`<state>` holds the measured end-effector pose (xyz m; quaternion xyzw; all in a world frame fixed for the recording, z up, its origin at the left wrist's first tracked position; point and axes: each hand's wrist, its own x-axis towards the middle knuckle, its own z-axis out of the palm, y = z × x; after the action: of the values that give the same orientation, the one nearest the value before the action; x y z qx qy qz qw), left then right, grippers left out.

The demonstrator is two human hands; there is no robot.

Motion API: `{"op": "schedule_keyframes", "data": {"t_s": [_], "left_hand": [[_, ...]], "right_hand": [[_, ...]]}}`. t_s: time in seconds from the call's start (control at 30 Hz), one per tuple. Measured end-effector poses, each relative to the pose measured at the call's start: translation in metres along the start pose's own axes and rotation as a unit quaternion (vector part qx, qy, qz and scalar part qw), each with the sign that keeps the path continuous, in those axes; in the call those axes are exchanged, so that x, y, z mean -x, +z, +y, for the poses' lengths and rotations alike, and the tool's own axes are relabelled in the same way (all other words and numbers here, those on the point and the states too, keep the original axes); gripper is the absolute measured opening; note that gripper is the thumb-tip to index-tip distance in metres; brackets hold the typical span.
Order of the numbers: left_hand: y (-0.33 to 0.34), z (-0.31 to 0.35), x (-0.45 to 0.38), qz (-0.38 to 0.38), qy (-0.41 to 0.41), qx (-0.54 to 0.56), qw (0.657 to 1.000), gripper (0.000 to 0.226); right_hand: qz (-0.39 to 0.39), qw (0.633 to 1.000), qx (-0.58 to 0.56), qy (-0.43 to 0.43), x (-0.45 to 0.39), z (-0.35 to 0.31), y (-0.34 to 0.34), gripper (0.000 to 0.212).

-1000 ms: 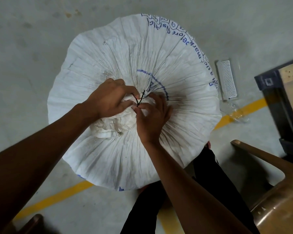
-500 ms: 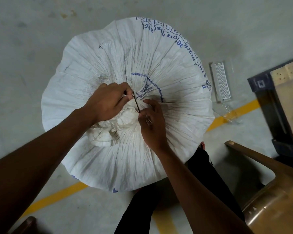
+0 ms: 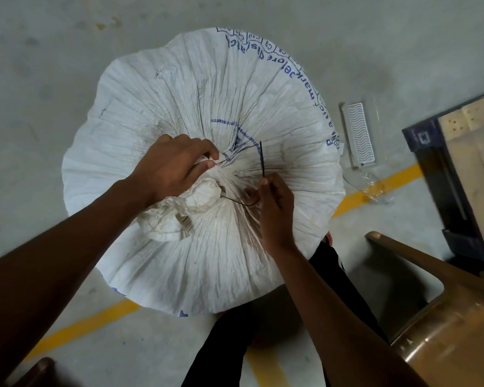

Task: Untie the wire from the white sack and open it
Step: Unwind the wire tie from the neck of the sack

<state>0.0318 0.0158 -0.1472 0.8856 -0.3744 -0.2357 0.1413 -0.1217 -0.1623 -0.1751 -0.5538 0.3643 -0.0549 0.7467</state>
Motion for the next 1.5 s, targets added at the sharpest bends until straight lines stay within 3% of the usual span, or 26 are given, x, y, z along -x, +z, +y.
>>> {"op": "schedule_keyframes", "data": {"t_s": [0.17,0.4,0.57,0.7,0.87,0.93,1.0,1.07,1.2,1.3,1.37,1.43,1.5], "left_hand": [[-0.008,0.0,-0.004,0.025,0.013,0.026,0.999,0.031],[-0.013,0.002,-0.006,0.015,0.019,0.023,0.999,0.034],[-0.024,0.02,-0.007,0.032,0.06,0.018,0.998,0.033],[-0.041,0.015,-0.008,0.051,0.01,0.076,0.996,0.035],[-0.042,0.019,-0.003,0.0,-0.007,0.095,0.995,0.041],[-0.045,0.022,-0.005,-0.037,-0.056,0.241,0.968,0.039],[-0.046,0.015,-0.009,-0.043,-0.124,0.419,0.899,0.042],[-0.046,0.01,-0.007,-0.036,-0.146,0.463,0.874,0.04],[-0.032,0.015,0.003,0.02,-0.102,0.34,0.935,0.006],[-0.032,0.029,-0.009,0.038,0.007,0.24,0.97,0.029],[-0.036,0.042,-0.021,0.006,0.079,0.205,0.976,0.031],[-0.036,0.059,-0.032,-0.037,0.067,0.185,0.98,0.037],[-0.035,0.08,-0.042,-0.102,0.034,0.193,0.975,0.027]], "right_hand": [[0.009,1.0,0.018,-0.012,-0.005,-0.007,-0.001,0.03],[-0.079,0.996,0.034,0.009,-0.006,-0.015,-0.007,0.027],[-0.047,0.985,0.139,-0.086,-0.007,-0.018,-0.002,0.032],[-0.049,0.992,0.074,-0.093,0.001,-0.031,-0.005,0.028],[-0.056,0.996,0.049,-0.046,0.004,-0.03,-0.005,0.031],[-0.038,0.999,0.028,-0.014,0.002,-0.027,-0.009,0.031],[-0.033,0.999,0.002,0.013,0.003,-0.025,-0.017,0.032],[-0.042,0.999,0.002,0.019,0.005,-0.025,-0.026,0.034],[-0.031,0.997,0.066,-0.018,-0.002,-0.025,-0.029,0.026],[0.0,0.99,0.126,-0.062,-0.014,-0.028,-0.027,0.017],[0.04,0.983,0.151,-0.095,-0.029,-0.034,-0.028,0.014],[0.081,0.973,0.17,-0.13,-0.046,-0.043,-0.033,0.014],[0.108,0.964,0.182,-0.159,-0.06,-0.054,-0.039,0.016]]}}
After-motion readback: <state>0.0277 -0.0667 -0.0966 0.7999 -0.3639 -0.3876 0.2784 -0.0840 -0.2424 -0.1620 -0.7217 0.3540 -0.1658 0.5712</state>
